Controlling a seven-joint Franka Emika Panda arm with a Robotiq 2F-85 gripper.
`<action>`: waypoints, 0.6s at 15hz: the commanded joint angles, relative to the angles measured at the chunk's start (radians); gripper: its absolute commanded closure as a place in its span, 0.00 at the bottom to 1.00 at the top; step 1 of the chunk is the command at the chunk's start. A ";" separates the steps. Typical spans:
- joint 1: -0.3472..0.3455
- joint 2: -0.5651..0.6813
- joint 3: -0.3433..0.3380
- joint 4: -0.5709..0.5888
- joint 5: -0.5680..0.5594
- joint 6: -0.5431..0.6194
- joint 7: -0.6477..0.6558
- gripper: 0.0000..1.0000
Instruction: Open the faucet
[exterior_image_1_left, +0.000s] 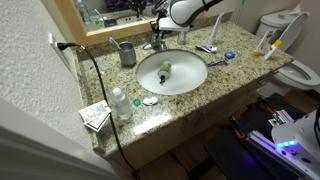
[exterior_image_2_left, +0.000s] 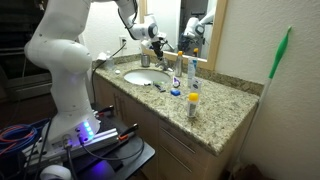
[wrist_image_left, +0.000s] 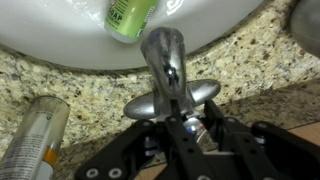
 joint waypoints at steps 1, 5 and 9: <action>-0.020 -0.150 0.018 -0.113 0.111 0.071 -0.001 0.93; -0.060 -0.180 0.055 -0.144 0.274 0.176 -0.023 0.93; -0.060 -0.266 0.059 -0.162 0.362 0.229 -0.007 0.93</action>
